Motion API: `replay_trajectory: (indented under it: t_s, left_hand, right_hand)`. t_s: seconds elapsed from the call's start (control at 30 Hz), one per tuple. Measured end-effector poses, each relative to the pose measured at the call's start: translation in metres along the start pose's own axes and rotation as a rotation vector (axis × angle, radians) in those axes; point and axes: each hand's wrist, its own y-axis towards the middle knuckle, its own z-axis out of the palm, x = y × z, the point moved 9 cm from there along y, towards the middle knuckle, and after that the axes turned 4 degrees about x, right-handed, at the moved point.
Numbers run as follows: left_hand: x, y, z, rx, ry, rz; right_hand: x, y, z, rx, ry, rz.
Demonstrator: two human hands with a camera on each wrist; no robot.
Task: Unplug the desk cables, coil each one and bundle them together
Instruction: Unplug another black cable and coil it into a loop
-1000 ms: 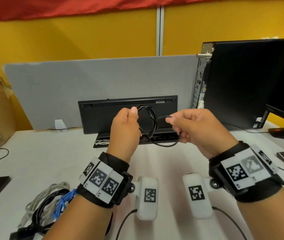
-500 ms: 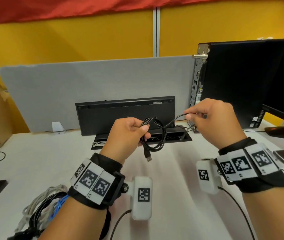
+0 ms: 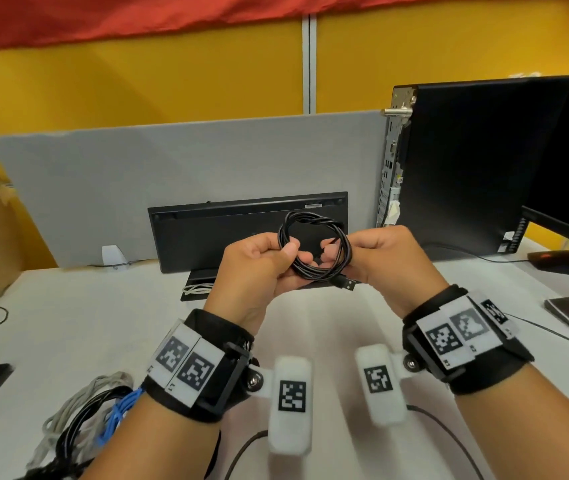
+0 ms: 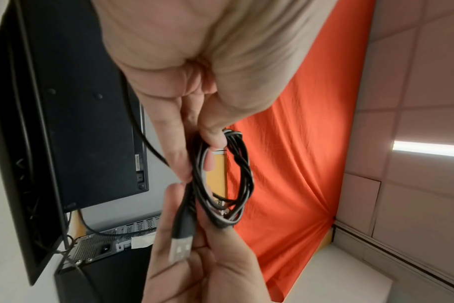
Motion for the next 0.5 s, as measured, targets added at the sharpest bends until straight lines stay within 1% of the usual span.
replay_trajectory:
  t_s: [0.1,0.23,0.3,0.37,0.43,0.5]
  left_hand:
    - [0.000,0.000,-0.005,-0.043,-0.009,0.008]
    - [-0.001,0.000,-0.010,-0.082,0.005,0.018]
    - [-0.002,0.000,-0.012,-0.094,0.002,0.021]
    - [-0.002,-0.001,-0.011,-0.095,0.013,0.014]
    - [-0.001,-0.001,-0.009,-0.088,0.024,0.000]
    - [0.001,-0.001,-0.008,-0.085,0.024,-0.012]
  right_hand:
    - [0.000,-0.001,0.012,0.105,0.112,0.047]
    - [0.002,-0.003,0.015,0.139,0.235,0.086]
    - [0.007,-0.004,0.019,0.143,0.119,0.041]
    - [0.011,-0.005,0.021,0.115,-0.014,-0.022]
    - [0.008,-0.006,0.022,0.091,-0.013,-0.002]
    - [0.001,-0.007,0.024,0.097,0.032,0.069]
